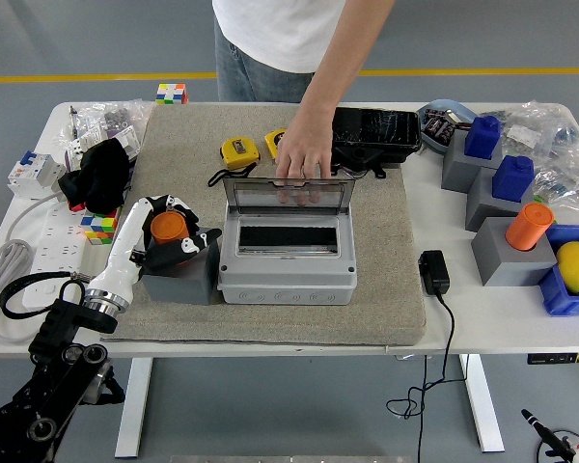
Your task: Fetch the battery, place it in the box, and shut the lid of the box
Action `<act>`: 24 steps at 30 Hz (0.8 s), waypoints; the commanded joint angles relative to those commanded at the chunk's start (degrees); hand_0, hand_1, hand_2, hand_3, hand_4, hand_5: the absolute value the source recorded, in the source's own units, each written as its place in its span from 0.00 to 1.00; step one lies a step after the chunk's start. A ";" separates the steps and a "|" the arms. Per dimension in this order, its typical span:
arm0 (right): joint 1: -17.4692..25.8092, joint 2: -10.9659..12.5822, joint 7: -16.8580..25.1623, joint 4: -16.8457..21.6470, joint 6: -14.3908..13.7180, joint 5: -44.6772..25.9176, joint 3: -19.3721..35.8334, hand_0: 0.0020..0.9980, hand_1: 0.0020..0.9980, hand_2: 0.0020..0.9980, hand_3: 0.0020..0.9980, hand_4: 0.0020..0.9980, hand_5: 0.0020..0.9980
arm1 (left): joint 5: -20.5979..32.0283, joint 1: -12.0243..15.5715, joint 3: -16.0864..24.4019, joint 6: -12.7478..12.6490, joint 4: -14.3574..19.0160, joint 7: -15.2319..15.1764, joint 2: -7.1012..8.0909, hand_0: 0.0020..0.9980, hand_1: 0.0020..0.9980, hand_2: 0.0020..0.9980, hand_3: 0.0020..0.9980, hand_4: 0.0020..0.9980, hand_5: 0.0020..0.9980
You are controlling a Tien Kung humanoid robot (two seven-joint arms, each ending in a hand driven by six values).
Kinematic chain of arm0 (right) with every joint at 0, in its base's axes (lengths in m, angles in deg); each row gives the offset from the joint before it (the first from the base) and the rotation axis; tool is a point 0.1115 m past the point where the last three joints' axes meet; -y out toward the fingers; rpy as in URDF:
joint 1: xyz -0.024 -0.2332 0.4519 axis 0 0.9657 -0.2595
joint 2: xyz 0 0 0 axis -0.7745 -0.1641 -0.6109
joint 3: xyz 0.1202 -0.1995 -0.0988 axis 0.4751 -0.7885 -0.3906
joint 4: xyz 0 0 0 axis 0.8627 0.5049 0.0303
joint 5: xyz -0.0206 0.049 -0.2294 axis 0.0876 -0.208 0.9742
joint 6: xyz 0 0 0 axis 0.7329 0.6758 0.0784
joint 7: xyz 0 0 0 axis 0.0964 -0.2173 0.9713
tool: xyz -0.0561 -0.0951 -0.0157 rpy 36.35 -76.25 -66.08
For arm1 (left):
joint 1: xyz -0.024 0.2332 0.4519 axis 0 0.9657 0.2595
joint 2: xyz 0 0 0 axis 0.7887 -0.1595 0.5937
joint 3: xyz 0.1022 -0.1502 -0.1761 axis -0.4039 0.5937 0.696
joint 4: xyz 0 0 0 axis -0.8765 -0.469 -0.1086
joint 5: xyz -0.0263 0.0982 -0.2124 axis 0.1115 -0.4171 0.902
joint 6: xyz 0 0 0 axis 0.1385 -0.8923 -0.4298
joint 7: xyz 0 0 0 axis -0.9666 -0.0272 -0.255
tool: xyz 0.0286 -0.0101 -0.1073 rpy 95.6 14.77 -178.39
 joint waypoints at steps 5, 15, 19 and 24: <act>-0.04 0.01 -0.01 0.00 0.00 0.08 0.12 0.87 0.84 0.82 0.86 1.00 1.00 | 0.09 -0.07 -0.03 -0.83 0.07 -0.14 -0.06 0.22 0.29 0.30 0.33 1.00 0.07; 0.01 -0.01 -0.04 0.00 0.00 0.09 0.13 0.87 0.84 0.82 0.86 1.00 1.00 | 0.62 -0.10 -0.22 -2.99 0.02 -0.53 -0.03 0.13 0.16 0.20 0.21 1.00 0.04; 0.00 0.02 -0.03 0.00 -0.01 -0.06 -0.11 0.87 0.84 0.82 0.86 1.00 1.00 | 0.63 -0.17 -0.24 -3.39 0.08 -0.47 0.05 0.13 0.14 0.19 0.21 0.97 0.06; 0.00 0.08 -0.04 0.00 -0.04 -0.11 -0.21 0.87 0.84 0.82 0.86 1.00 1.00 | 0.57 -0.09 -0.41 -3.68 0.10 -0.44 0.06 0.13 0.14 0.19 0.21 0.97 0.06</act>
